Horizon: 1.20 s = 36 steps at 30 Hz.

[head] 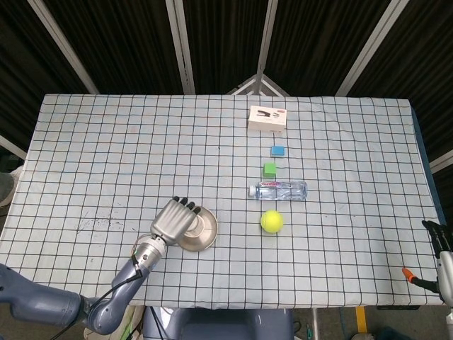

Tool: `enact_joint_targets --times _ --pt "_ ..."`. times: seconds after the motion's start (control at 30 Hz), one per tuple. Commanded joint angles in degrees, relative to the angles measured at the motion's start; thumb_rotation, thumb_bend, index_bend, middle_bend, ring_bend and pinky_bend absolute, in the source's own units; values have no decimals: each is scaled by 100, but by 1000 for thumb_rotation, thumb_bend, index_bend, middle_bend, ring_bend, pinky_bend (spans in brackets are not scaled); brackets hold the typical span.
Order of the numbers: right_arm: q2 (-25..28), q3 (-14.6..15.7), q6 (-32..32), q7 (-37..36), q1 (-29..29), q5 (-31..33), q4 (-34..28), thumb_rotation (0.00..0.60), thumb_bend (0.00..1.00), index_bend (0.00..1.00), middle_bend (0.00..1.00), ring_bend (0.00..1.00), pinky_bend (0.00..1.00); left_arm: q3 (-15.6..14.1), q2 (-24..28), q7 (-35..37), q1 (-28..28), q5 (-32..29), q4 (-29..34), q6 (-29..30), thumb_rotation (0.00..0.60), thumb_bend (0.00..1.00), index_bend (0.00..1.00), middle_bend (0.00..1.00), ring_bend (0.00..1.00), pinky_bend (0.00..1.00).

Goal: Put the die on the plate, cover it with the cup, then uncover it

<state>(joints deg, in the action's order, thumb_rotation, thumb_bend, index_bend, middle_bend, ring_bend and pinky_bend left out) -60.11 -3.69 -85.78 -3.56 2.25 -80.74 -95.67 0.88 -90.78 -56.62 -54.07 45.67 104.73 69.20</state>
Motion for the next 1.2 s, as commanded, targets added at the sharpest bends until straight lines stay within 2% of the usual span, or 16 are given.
enact_joint_targets --times 0.03,0.43,1.2 --pt "0 -4 -3 -3 1 5 0 600 132 120 137 95 30 -5 2 14 16 19 -17 -7 600 427 331 328 279 357" --pt "9 -1 10 -7 2 13 -11 600 131 120 137 95 31 9 -73 131 49 49 -75 -132 600 460 416 398 327 403" --pt "37 5 12 -60 4 -8 -24 600 131 120 136 96 31 124 -536 7 -17 263 -607 -154 600 462 420 377 328 399"
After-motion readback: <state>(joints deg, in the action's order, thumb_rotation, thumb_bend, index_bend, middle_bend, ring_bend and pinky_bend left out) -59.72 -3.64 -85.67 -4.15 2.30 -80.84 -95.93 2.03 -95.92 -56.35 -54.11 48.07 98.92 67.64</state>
